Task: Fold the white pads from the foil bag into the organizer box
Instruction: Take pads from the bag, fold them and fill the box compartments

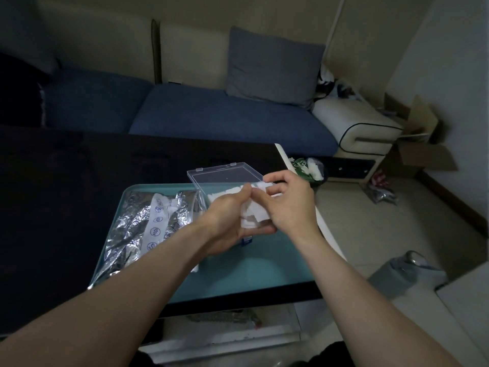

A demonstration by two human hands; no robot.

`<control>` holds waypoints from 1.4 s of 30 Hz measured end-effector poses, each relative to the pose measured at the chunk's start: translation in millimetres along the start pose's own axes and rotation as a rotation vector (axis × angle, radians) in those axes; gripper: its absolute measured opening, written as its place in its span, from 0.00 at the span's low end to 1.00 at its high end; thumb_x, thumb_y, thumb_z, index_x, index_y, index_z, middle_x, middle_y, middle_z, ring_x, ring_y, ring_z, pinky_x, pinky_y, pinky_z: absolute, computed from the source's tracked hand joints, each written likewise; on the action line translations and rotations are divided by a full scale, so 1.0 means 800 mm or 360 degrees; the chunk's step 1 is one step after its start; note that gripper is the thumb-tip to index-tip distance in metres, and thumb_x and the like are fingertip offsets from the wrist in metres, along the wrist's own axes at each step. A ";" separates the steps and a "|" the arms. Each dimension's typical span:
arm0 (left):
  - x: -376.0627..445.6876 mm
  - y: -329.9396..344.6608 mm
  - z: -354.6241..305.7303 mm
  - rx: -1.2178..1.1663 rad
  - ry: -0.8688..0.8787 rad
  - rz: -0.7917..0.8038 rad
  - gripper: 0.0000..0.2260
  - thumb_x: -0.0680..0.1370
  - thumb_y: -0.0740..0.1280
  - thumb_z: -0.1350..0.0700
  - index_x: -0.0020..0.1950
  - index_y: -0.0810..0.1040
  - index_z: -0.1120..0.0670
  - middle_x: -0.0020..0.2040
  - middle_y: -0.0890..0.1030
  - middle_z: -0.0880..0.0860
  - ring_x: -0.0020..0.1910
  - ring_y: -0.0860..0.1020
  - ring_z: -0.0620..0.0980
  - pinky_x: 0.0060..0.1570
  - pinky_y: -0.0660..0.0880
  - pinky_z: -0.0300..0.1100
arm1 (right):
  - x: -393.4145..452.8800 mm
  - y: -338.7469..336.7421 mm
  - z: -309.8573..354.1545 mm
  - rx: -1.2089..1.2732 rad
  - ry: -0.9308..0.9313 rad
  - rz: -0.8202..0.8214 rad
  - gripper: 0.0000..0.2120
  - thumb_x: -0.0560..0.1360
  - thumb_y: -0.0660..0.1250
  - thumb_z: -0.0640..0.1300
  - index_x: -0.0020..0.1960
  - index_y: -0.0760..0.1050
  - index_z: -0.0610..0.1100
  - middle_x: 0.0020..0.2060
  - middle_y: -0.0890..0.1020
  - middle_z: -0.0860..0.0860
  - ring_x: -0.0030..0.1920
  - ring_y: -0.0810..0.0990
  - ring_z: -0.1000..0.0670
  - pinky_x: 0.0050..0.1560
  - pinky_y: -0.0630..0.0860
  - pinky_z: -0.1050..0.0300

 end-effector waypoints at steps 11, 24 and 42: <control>0.008 -0.005 0.006 -0.0100 0.0064 -0.0095 0.12 0.84 0.56 0.63 0.64 0.72 0.67 0.51 0.82 0.62 0.43 0.84 0.55 0.39 0.83 0.49 | 0.003 0.017 0.000 -0.0137 -0.0115 -0.0141 0.15 0.81 0.65 0.54 0.40 0.81 0.48 0.36 0.81 0.53 0.36 0.78 0.60 0.35 0.68 0.71; 0.016 -0.027 0.000 0.0051 0.0148 -0.0339 0.12 0.85 0.57 0.59 0.63 0.74 0.63 0.54 0.82 0.63 0.45 0.84 0.60 0.37 0.83 0.54 | 0.006 -0.022 -0.023 0.0272 0.0221 0.0442 0.06 0.73 0.76 0.35 0.46 0.82 0.43 0.39 0.85 0.46 0.38 0.82 0.53 0.36 0.79 0.62; 0.005 -0.011 0.017 0.0615 -0.0186 0.0484 0.20 0.84 0.51 0.45 0.59 0.75 0.57 0.45 0.81 0.62 0.33 0.78 0.56 0.24 0.66 0.38 | 0.014 -0.025 -0.015 0.0042 -0.0334 0.0430 0.17 0.60 0.85 0.39 0.44 0.82 0.50 0.36 0.84 0.50 0.34 0.80 0.55 0.39 0.78 0.63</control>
Point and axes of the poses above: each hand's wrist, its own x-axis towards the middle knuckle, its own y-axis out of the palm, z = x × y, the point moved 3 cm from there along x, towards the middle knuckle
